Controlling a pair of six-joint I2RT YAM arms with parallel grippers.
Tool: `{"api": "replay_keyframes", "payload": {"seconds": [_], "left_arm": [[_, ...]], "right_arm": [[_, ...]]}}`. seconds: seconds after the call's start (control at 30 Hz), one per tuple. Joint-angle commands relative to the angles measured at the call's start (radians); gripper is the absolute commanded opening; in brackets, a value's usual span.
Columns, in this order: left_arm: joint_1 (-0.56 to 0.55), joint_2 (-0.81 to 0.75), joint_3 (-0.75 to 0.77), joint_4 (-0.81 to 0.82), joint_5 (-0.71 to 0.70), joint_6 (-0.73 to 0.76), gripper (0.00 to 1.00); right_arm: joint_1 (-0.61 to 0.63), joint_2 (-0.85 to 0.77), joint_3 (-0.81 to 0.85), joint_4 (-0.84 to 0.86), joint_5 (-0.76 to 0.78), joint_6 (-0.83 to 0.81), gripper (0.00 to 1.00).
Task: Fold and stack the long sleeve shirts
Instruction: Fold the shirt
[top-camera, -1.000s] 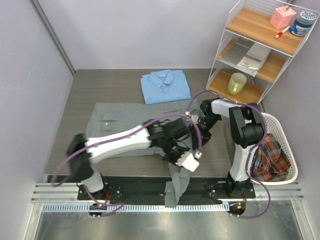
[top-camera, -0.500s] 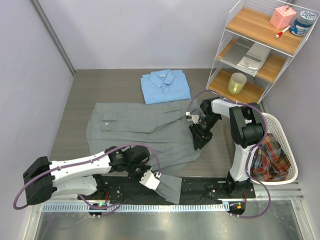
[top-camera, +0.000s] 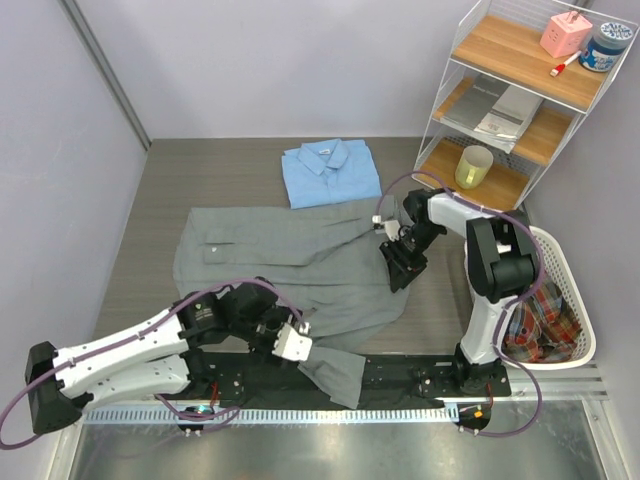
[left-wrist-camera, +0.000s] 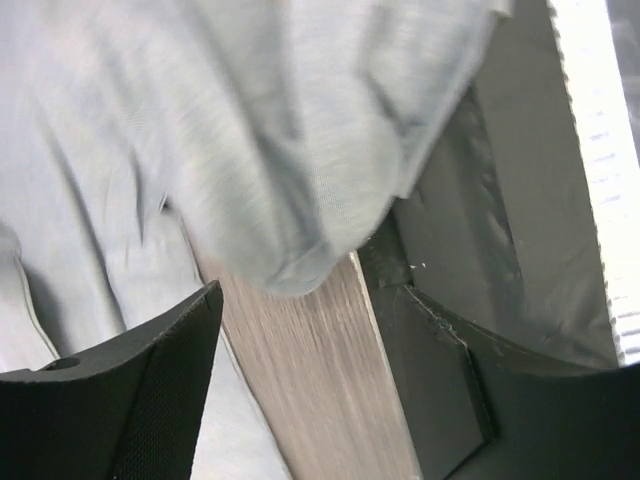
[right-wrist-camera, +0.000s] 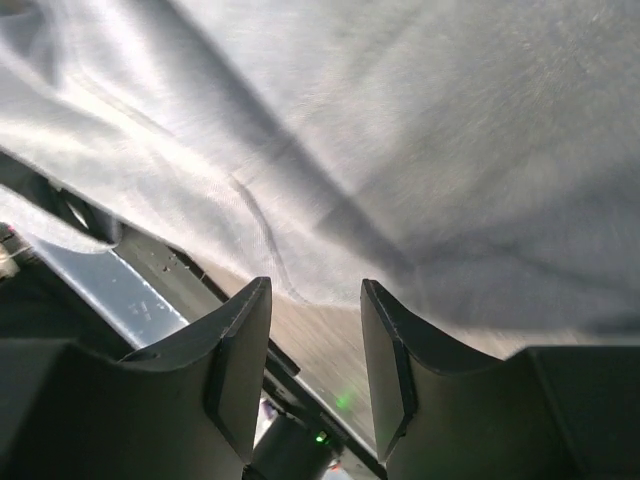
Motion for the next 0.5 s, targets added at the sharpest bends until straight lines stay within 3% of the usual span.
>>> {"api": "replay_keyframes", "payload": {"seconds": [0.0,0.17,0.27,0.47], "left_arm": [[0.168,0.009,0.07,0.038,-0.009,-0.245,0.7],[0.477,0.054,0.168,-0.033,0.113,-0.318,0.74],[0.72,0.097,0.233,-0.175,0.231,-0.238,0.75],[1.041,0.211,0.27,-0.424,0.288,0.096,0.67]], "right_arm": [[0.0,-0.202,0.008,-0.007,-0.057,-0.084,0.47],[0.063,-0.371,-0.079,0.037,-0.072,-0.13,0.47],[0.155,-0.46,-0.152,0.107,-0.042,-0.159,0.47],[0.307,-0.56,-0.305,0.27,0.072,-0.233,0.49]]}}
